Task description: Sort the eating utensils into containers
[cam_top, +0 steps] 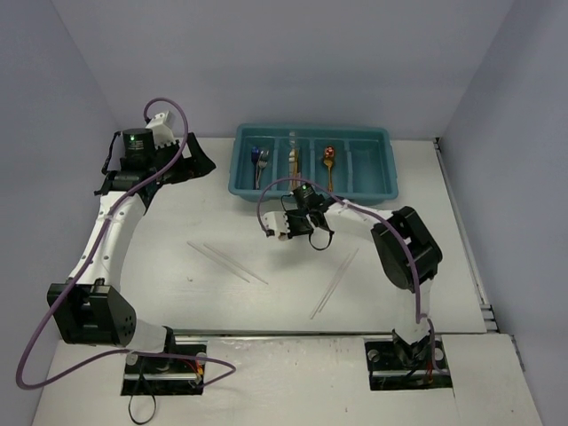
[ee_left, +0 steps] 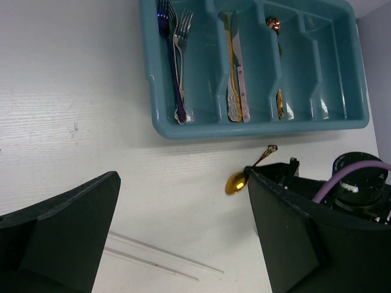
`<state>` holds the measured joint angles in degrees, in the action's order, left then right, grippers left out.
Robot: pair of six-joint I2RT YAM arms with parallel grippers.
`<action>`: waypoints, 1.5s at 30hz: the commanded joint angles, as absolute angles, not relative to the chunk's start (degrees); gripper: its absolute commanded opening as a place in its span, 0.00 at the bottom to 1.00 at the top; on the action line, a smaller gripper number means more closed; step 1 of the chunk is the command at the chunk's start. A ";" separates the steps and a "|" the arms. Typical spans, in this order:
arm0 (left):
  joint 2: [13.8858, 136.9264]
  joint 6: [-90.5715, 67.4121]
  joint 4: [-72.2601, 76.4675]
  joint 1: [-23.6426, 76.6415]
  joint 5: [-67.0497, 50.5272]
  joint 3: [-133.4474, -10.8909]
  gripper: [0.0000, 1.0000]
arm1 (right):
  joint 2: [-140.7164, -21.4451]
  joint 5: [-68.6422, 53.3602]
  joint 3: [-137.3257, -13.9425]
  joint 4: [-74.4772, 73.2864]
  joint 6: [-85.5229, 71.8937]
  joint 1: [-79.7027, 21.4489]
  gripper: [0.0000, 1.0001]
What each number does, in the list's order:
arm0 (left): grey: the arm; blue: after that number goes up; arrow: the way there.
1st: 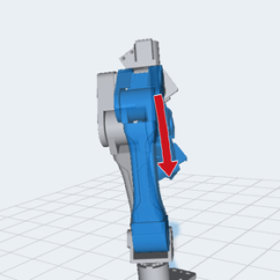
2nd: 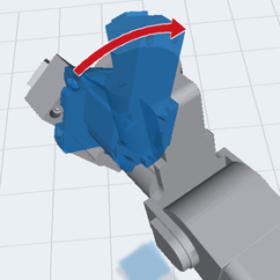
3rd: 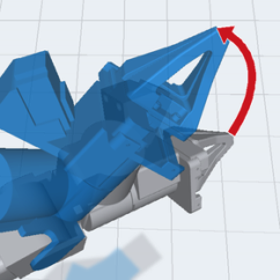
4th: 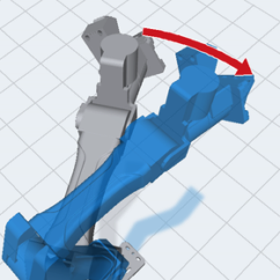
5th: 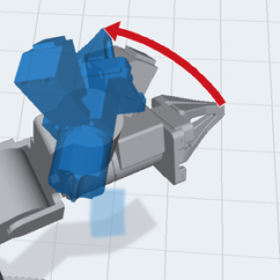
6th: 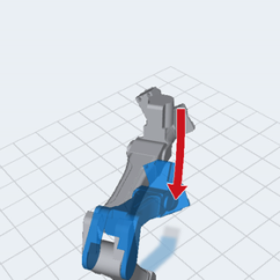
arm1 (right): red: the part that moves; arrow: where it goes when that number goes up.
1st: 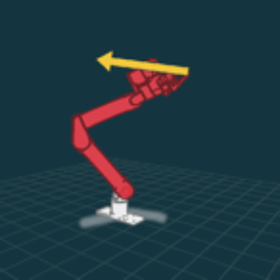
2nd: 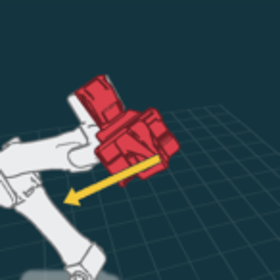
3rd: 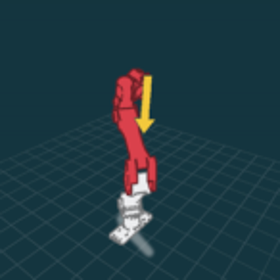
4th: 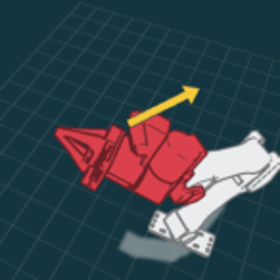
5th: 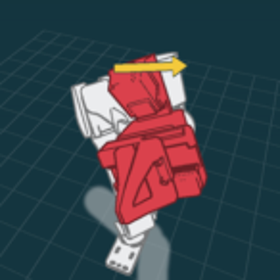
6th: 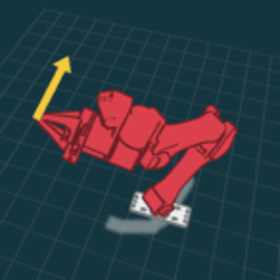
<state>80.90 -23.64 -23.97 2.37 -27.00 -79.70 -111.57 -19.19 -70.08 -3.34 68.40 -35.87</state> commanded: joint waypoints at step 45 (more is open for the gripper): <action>75.08 -17.82 -26.06 1.93 -18.91 -75.28 0.86 | -132.11 -18.82 -124.39 -13.14 -24.64 -9.00 0.00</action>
<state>77.45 -22.30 -26.11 2.22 -19.16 -75.30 -133.21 -22.27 -122.72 -18.35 -20.83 -9.52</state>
